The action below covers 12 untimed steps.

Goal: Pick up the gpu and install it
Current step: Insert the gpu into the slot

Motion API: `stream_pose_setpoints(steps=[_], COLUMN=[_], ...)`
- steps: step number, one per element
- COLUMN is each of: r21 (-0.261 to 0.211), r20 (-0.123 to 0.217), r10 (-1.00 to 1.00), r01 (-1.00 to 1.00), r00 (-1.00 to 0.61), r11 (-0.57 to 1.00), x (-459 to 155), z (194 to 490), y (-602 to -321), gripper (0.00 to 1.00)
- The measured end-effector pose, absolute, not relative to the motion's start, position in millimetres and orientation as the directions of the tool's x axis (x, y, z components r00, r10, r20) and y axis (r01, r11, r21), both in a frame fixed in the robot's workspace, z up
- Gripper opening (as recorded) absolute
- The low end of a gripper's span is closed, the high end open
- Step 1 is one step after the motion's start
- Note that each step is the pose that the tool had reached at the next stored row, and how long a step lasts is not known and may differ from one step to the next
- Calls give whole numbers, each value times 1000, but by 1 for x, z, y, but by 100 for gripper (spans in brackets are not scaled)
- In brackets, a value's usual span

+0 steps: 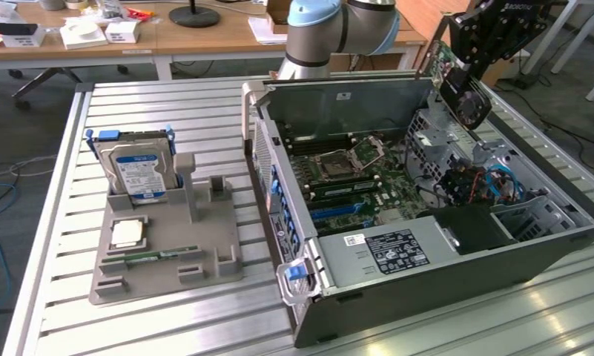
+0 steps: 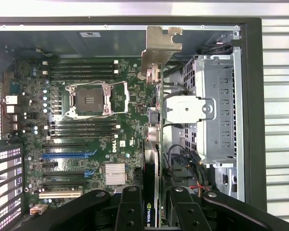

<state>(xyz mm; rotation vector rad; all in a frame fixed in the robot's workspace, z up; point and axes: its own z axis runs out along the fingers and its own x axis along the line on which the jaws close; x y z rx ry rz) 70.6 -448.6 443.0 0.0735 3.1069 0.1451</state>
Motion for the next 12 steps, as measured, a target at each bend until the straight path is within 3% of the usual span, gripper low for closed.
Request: stream_pose_setpoints(steps=[12], r21=[94], r20=[-28], r10=[3], r01=[0], r00=[-1000], r11=[996], x=[71], z=[443], y=[-449], gripper=[25])
